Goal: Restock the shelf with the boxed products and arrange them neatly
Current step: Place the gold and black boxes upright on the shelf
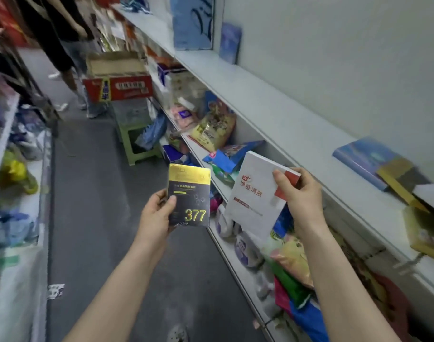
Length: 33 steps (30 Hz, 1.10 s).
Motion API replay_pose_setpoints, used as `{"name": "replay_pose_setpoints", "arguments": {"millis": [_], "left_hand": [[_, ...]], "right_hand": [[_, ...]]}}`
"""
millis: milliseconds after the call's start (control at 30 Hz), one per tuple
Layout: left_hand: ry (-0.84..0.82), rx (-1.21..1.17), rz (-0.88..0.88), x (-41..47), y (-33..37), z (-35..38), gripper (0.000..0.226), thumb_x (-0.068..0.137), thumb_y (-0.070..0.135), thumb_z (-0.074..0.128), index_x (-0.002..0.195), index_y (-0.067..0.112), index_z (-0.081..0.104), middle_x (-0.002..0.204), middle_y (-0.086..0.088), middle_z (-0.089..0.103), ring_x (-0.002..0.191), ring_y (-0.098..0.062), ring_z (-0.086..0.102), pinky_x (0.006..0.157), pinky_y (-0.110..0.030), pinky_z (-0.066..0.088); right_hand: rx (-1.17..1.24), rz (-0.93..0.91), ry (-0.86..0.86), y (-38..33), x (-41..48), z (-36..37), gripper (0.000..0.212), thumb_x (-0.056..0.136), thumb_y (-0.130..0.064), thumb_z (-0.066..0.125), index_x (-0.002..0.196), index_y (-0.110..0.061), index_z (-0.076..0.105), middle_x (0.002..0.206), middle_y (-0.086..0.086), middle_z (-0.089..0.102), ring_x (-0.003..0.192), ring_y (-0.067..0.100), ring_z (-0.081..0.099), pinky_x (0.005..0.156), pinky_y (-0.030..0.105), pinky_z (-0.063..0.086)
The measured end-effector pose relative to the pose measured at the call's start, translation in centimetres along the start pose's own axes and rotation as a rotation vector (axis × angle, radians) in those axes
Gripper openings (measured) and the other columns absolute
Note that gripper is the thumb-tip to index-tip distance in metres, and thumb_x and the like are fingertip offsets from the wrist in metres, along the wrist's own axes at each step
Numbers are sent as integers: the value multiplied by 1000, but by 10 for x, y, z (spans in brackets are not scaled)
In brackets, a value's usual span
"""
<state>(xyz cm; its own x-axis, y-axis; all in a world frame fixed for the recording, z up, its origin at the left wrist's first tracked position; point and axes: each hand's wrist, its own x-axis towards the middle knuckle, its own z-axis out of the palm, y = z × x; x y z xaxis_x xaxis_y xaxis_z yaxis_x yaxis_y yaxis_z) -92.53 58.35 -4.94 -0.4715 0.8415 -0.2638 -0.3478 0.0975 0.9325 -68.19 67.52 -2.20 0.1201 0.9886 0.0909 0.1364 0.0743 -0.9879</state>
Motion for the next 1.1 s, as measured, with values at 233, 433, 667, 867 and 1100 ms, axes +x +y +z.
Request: {"name": "replay_pose_setpoints", "arguments": {"millis": [233,433,667,867,1100], "left_hand": [[-162,22,16,162,61,48,22,98,12,49,117,18,59,95,4,69,69,-2,66,65,-26,50],[-263,12,53,273,95,100,23,99,11,47,119,13,59,98,-3,70,70,-8,69,53,-22,52],[-318,23,60,386,125,168,26,100,18,47,124,13,56,109,-9,70,87,-16,69,62,-24,53],[-381,33,14,459,137,212,22,99,18,48,119,16,58,112,-12,69,102,-28,65,96,-49,47],[-601,121,-45,535,145,248,22,100,18,47,120,17,56,106,-10,70,93,-25,67,83,-38,54]], "right_hand": [[50,-58,115,-35,125,64,18,84,-37,75,85,-23,63,81,-1,71,79,19,69,69,39,56],[69,-164,172,-58,232,88,20,86,-30,75,86,-14,62,79,-2,67,73,12,63,69,28,52],[43,-266,304,-70,363,92,15,85,-25,76,90,-19,63,78,-6,65,71,11,61,71,30,52],[-71,-257,369,-65,436,94,16,85,-25,75,95,-24,63,79,-9,68,72,13,65,75,34,55],[-217,-226,555,-52,458,82,18,83,-25,76,94,-34,65,84,-2,71,79,22,68,79,44,56]]}}
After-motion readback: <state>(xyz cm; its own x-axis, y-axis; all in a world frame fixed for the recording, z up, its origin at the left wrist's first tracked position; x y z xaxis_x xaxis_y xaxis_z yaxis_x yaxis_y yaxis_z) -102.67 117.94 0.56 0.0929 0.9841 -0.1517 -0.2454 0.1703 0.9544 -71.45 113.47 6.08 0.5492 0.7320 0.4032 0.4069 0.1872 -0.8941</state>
